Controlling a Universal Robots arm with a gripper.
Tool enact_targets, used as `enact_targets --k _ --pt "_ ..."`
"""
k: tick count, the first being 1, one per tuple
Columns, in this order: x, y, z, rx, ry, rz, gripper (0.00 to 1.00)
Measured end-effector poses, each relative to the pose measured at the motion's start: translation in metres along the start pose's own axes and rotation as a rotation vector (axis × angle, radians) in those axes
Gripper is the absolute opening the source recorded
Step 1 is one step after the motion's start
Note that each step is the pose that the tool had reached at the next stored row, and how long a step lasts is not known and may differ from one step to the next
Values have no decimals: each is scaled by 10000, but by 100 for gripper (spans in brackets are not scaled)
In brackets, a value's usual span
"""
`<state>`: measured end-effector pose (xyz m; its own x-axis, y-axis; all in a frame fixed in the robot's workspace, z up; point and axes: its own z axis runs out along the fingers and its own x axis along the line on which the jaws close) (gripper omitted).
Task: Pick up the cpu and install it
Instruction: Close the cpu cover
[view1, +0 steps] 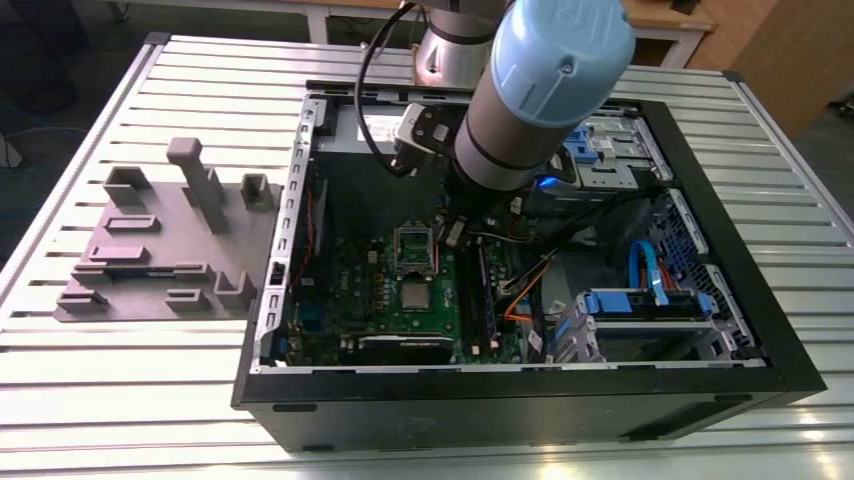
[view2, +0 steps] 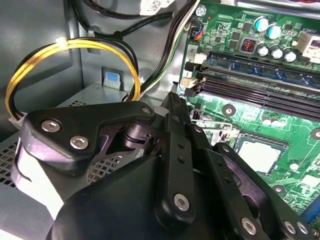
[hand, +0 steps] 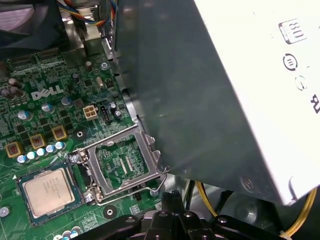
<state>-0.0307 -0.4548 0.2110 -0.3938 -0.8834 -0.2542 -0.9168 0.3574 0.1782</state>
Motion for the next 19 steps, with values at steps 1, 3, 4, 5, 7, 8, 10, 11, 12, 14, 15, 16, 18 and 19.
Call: enact_targets --k 1,3,4,5,7,8,10,11,12,14,15,16,18,19 --pt "1 0 1 0 0 0 10" --pt "2 0 4 19 -40 105 10" --pt "2 0 5 48 -73 226 10" --pt "2 0 6 95 -104 396 10" --pt "2 0 9 181 -166 719 10" --pt "5 4 11 197 -179 781 10" --pt "17 26 18 204 -184 806 10" --pt "22 37 22 206 -183 810 10" --pt "27 44 27 207 -183 814 10" --pt "31 47 33 219 -191 864 10" --pt "32 47 37 246 -209 964 10" --pt "33 46 41 271 -227 1052 10" --pt "35 47 50 292 -246 1136 10" --pt "38 49 56 294 -246 1139 10"
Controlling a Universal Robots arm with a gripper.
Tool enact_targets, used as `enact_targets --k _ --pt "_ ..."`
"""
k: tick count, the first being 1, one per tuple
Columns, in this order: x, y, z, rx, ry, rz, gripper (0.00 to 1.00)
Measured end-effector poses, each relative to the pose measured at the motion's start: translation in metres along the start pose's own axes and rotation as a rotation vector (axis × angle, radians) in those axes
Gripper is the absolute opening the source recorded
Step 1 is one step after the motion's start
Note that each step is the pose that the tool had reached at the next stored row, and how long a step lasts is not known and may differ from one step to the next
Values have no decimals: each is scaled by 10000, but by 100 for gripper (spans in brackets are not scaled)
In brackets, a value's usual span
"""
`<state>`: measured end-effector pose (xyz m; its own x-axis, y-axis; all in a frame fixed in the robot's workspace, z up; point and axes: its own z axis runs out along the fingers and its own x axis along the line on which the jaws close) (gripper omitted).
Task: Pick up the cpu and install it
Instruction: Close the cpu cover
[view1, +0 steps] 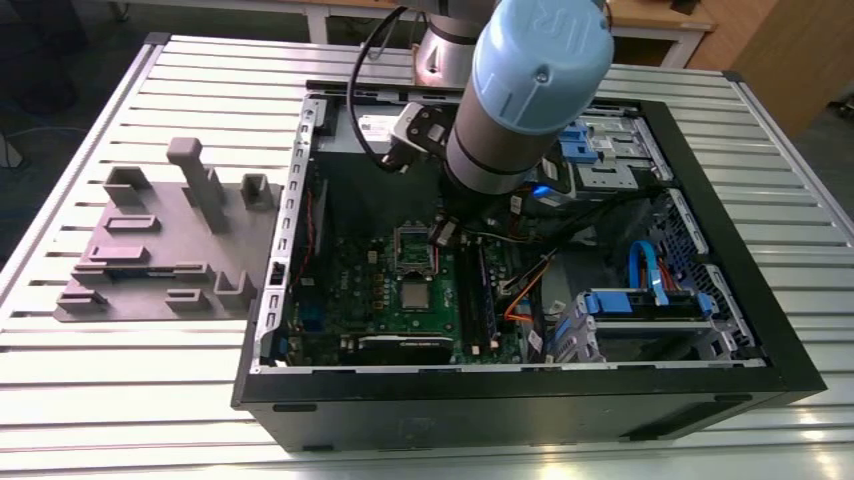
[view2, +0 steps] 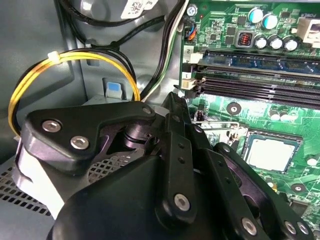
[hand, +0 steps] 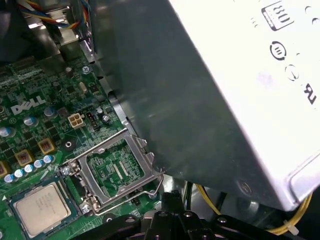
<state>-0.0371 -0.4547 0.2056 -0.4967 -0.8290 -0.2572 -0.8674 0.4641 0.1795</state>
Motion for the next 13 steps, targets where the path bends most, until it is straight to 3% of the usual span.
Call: enact_targets --k 13 --pt "2 20 56 -14 1 -39 10"
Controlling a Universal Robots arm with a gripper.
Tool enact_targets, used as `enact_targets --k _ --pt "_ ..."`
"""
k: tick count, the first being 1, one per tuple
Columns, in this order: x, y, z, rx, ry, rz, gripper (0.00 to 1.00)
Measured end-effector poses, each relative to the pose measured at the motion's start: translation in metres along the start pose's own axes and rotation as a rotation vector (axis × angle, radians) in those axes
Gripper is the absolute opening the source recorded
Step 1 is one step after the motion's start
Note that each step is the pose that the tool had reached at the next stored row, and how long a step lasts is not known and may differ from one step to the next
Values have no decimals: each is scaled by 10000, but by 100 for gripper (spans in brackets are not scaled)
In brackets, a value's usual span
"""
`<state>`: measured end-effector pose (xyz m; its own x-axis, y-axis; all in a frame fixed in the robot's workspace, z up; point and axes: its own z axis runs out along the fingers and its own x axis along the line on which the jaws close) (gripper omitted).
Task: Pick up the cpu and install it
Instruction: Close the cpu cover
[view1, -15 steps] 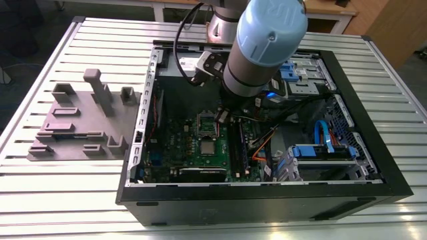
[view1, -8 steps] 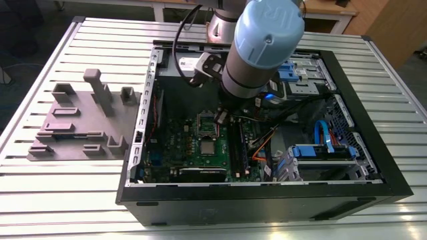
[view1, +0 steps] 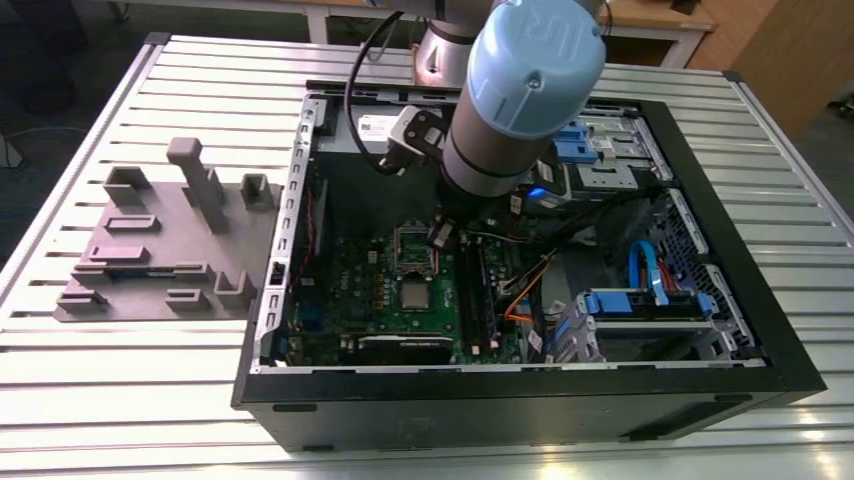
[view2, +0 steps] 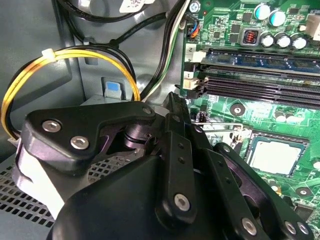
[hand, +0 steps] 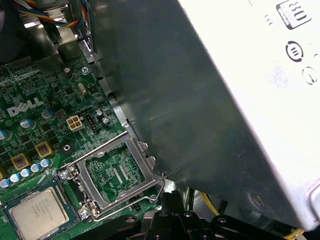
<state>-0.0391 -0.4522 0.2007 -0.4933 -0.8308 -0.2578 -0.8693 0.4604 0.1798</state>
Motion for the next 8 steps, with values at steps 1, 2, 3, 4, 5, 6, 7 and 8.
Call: enact_targets --k 1,2,3,4,5,6,7,8 --pt "-2 1 4 -3 -2 -4 10" --pt "-2 0 8 -6 -3 -11 10" --pt "-2 0 12 -9 -3 -19 10" --pt "-1 0 17 -14 -4 -29 10" --pt "0 0 21 -20 -4 -45 10" --pt "0 0 25 -25 -3 -62 10" --pt "-1 0 29 -30 0 -78 10" --pt "-2 0 33 -34 3 -92 10"
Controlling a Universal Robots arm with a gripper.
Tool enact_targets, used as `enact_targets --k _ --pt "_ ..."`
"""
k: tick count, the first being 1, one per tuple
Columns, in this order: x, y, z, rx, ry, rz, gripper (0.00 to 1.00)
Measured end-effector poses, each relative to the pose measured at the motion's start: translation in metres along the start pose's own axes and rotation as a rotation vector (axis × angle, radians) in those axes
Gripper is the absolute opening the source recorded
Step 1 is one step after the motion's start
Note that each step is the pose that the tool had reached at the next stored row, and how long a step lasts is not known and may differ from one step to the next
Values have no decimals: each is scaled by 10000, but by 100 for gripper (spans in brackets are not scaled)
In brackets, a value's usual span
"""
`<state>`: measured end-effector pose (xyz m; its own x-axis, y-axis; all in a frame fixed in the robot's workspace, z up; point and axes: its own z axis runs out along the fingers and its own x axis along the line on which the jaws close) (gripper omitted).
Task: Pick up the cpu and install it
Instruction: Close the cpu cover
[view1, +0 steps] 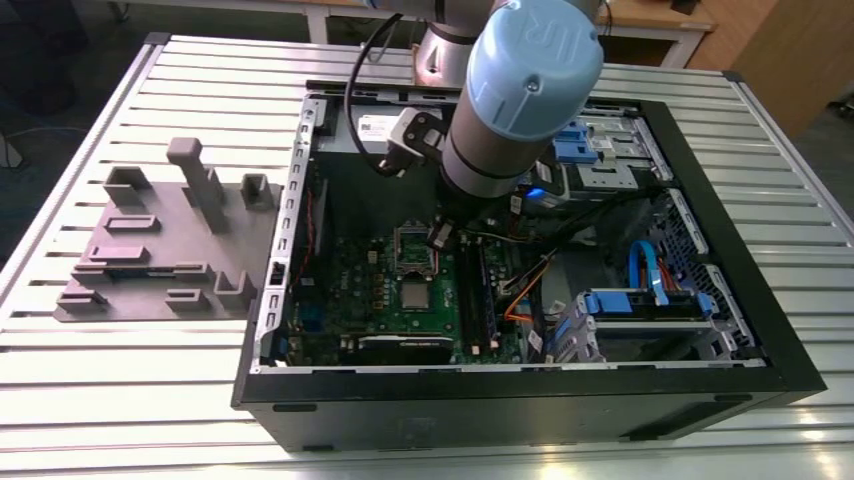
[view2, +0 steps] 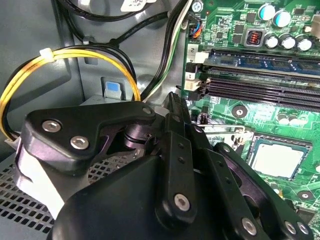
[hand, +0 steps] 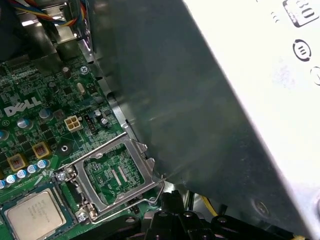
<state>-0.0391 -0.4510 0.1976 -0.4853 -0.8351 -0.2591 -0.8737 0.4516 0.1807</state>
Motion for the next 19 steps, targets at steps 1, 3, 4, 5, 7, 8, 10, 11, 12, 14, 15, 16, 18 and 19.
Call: enact_targets --k 1,3,4,5,7,8,10,11,12,14,15,16,18,19 --pt "-1 0 4 -5 1 -14 10" --pt "-4 1 28 -29 -9 -65 10" --pt "-3 3 29 -32 -5 -76 10" --pt "-3 4 30 -38 -3 -77 10" --pt "-3 3 31 -47 8 -77 10" --pt "-4 3 32 -48 27 -75 10" --pt "-5 4 31 -19 139 -63 10" --pt "-7 5 32 20 246 -53 10" --pt "-9 5 33 48 333 -44 10" --pt "-11 7 34 51 376 -36 10" --pt "-13 8 33 47 381 -34 10" --pt "-14 9 31 43 387 -32 10" --pt "-18 12 28 35 392 -29 10" --pt "-21 15 23 29 396 -25 10"
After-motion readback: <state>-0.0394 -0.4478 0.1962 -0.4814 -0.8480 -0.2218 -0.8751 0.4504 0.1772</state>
